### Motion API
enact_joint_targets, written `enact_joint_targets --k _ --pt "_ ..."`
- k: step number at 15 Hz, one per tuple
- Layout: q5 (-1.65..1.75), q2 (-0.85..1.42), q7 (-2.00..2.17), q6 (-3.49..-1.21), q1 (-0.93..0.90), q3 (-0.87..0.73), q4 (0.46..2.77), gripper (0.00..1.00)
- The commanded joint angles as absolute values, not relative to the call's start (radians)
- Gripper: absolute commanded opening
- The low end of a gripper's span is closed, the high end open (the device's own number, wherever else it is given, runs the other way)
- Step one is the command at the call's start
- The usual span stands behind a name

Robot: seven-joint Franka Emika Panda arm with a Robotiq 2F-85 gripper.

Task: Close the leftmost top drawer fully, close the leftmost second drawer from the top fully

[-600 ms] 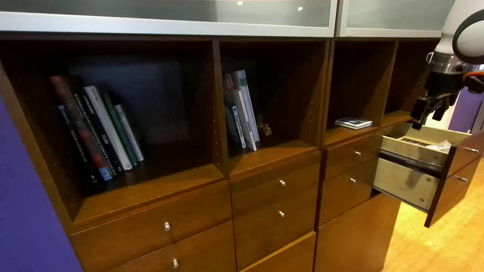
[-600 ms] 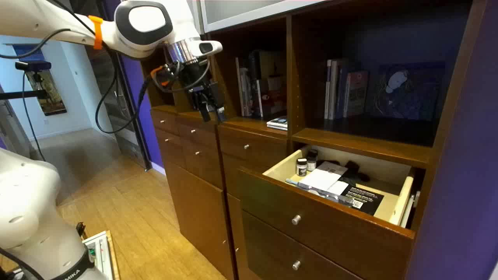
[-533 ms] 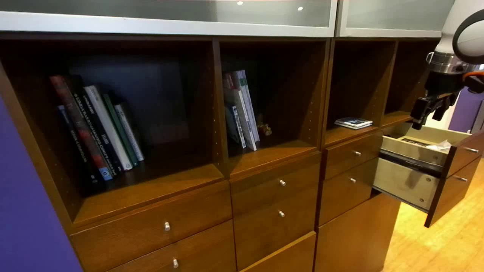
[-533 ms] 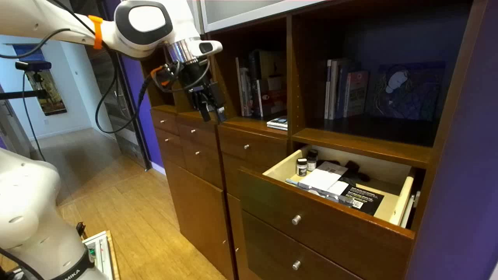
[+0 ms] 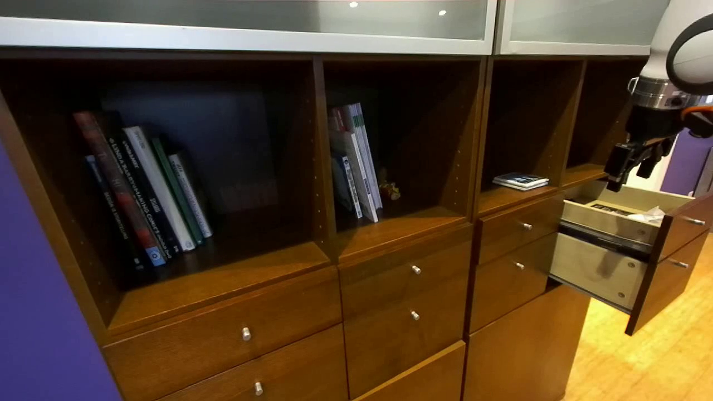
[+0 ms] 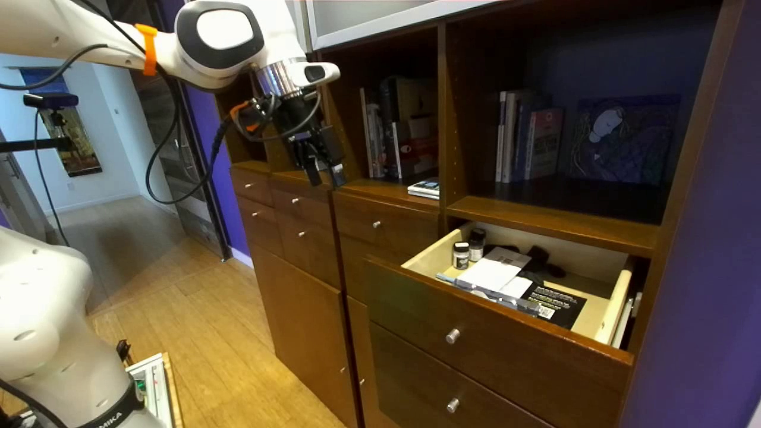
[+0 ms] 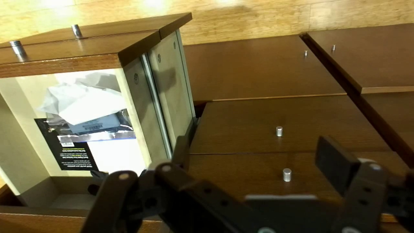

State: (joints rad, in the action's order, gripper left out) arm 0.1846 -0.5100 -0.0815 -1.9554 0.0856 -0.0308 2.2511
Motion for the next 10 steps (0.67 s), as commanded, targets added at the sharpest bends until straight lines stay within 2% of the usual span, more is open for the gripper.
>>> enact_joint_targets --k 1,6,7,9,10 --pt "0.214 -0.522 -0.086 -1.966 0.083 -0.039 2.293 1.0" --pt "0.295 -0.524 -0.07 -2.076 0.122 -0.062 2.405 0.98" --pt "0.331 -0.52 -0.053 -2.122 0.139 -0.064 2.43 0.74" --pt "0.401 -0.508 -0.034 -2.193 0.176 -0.07 2.467 0.69" --pt "0.431 -0.503 -0.027 -2.21 0.193 -0.072 2.479 0.61"
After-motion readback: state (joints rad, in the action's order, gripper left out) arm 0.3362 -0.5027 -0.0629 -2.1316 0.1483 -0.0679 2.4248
